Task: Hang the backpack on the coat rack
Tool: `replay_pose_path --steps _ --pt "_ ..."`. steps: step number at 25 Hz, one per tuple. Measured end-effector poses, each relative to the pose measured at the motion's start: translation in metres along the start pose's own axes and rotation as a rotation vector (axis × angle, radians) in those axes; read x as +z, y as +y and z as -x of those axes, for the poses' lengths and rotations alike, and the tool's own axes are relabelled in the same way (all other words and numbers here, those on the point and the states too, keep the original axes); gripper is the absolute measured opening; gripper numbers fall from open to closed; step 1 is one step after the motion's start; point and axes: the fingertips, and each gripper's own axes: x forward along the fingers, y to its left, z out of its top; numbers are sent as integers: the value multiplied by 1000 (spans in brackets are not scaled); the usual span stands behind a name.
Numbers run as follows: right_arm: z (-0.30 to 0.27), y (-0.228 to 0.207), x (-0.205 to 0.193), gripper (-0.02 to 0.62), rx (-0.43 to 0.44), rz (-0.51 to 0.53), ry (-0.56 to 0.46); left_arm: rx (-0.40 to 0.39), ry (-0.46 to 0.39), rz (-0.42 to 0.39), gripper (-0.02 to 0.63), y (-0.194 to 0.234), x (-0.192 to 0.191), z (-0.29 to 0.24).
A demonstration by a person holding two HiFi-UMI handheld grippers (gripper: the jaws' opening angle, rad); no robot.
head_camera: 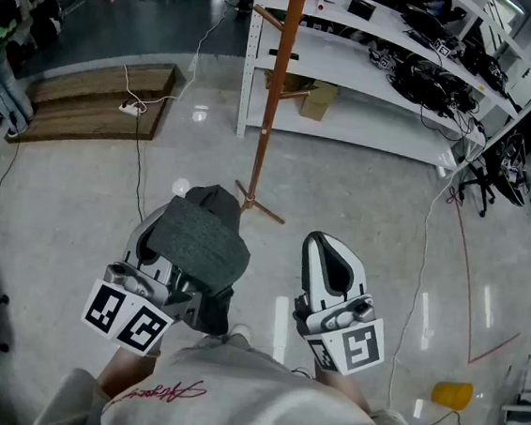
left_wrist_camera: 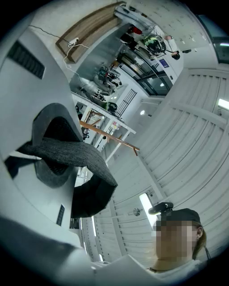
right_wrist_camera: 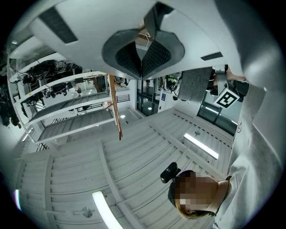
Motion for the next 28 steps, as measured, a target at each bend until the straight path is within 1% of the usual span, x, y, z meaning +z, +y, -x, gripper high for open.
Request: replay_pose_path --steps 7,14,21,28 --pt "-2 -1 -12 20 -16 -6 21 7 -3 -24 37 3 -6 -5" --pt "0 0 -14 20 -20 -12 38 13 18 -13 37 0 -14 -6" --pt "4 -3 -11 21 -10 -38 5 14 28 -9 37 -8 -20 -13" --pt "12 -21 -4 21 4 -46 -11 19 0 -20 37 -23 -19 -28"
